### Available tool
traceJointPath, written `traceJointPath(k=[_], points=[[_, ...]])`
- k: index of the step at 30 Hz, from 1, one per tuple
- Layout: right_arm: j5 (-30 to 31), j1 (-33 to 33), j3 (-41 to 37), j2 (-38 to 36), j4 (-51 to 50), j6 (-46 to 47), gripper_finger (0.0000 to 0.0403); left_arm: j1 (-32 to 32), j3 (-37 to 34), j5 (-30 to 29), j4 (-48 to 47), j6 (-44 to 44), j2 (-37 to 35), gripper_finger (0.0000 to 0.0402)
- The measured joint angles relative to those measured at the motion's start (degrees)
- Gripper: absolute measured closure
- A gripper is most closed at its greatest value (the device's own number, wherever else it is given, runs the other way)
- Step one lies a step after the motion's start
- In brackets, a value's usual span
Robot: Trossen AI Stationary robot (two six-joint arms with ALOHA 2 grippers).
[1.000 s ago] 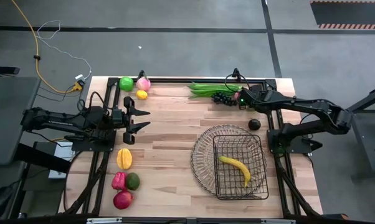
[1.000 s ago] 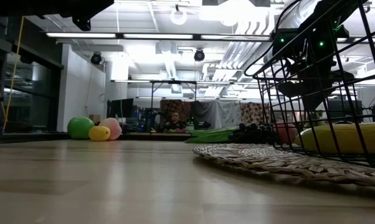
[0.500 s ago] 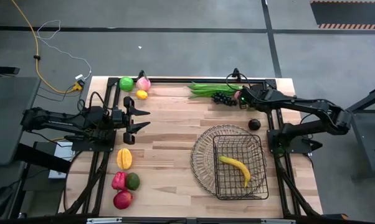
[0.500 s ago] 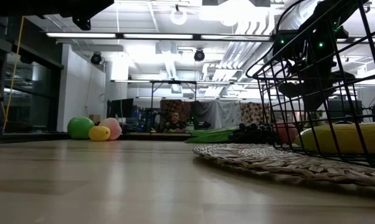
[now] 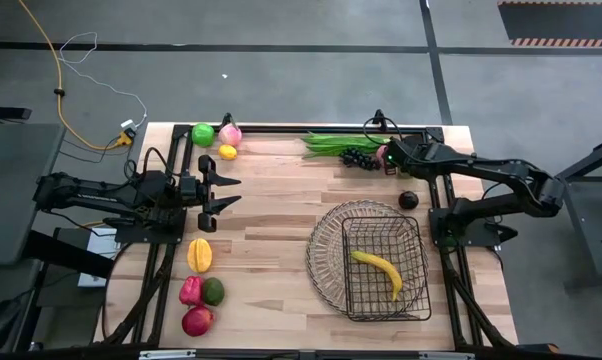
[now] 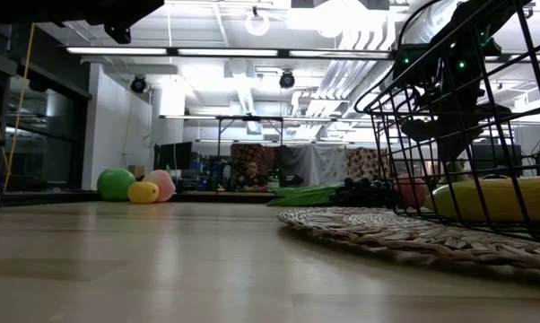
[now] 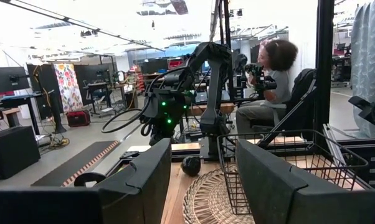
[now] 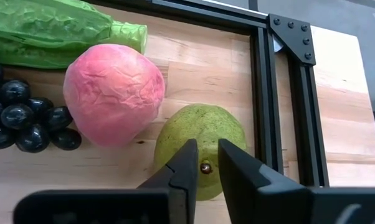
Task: Build produce basket
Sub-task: Put the pear into the wire basket
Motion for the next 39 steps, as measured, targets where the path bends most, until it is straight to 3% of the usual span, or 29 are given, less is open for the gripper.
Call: traceJointPath(k=[6,13,18,24,31,39], points=[[0.1,0.0,0.0,0.0,0.0,-1.0,0.0396,0.0,0.0,0.0,0.0,0.0,0.0,0.0233],[0.3,0.2,2.9,-0.3,-3.9,-2.6,0.0399,0.0,0.0,0.0,0.0,0.0,0.0,0.0233],[1.8,4.0,7.3,-3.9,-4.7,-5.3,0.04,0.0,0.0,0.0,0.0,0.0,0.0,0.0233],[-3.1,13.5,11.4,-10.1,-4.9,-8.1,0.0401,0.0,0.0,0.0,0.0,0.0,0.0,0.0233],[-10.9,29.9,13.5,-17.0,-2.6,-8.1,0.0402,0.0,0.0,0.0,0.0,0.0,0.0,0.0233],[-12.6,48.0,14.6,-18.6,0.8,-7.6,0.0402,0.0,0.0,0.0,0.0,0.0,0.0,0.0233]])
